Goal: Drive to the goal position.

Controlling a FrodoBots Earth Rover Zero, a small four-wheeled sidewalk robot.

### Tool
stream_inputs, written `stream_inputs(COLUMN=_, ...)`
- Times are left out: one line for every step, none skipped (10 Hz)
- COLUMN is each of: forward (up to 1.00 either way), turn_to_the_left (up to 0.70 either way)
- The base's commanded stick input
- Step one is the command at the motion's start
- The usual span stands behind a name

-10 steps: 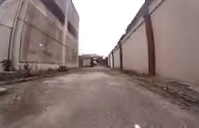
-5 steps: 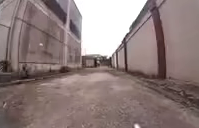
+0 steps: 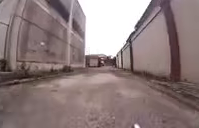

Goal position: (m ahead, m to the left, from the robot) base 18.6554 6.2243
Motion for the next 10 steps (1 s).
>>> stream_inputs(forward=1.00, turn_to_the_left=0.00)
stream_inputs(forward=1.00, turn_to_the_left=0.00)
stream_inputs(forward=1.00, turn_to_the_left=0.00)
stream_inputs(forward=1.00, turn_to_the_left=0.00)
stream_inputs(forward=1.00, turn_to_the_left=0.00)
stream_inputs(forward=1.00, turn_to_the_left=0.00)
stream_inputs(forward=1.00, turn_to_the_left=0.00)
stream_inputs(forward=1.00, turn_to_the_left=0.00)
stream_inputs(forward=1.00, turn_to_the_left=0.00)
stream_inputs(forward=1.00, turn_to_the_left=0.00)
